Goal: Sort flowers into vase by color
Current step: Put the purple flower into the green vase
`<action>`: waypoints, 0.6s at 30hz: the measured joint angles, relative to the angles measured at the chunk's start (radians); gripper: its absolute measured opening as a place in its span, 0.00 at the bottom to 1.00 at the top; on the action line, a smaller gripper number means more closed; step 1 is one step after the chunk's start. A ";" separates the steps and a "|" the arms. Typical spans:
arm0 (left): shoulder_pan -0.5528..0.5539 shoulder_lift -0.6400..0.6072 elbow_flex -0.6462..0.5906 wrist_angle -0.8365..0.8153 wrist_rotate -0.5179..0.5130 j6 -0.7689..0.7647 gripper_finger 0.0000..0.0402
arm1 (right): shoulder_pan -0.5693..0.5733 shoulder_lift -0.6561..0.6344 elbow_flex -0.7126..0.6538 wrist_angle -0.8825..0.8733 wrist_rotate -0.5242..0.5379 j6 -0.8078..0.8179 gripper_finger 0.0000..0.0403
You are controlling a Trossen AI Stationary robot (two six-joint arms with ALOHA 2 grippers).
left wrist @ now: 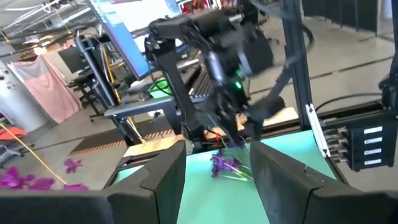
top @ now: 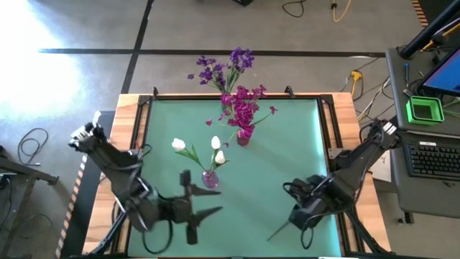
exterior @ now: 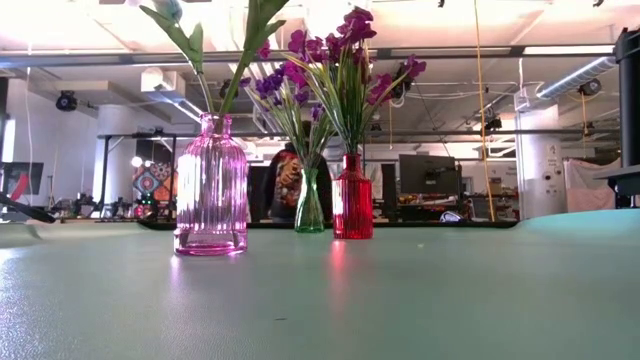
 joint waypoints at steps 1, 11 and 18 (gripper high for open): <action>0.003 0.025 0.018 -0.004 0.000 -0.002 0.41 | 0.006 -0.015 0.000 -0.001 0.020 0.000 0.58; 0.027 0.240 0.162 -0.025 -0.002 -0.059 0.41 | 0.045 -0.150 0.000 0.007 0.320 -0.104 0.58; 0.053 0.341 0.206 -0.014 -0.011 -0.098 0.41 | 0.044 -0.188 0.000 0.008 0.438 -0.177 0.58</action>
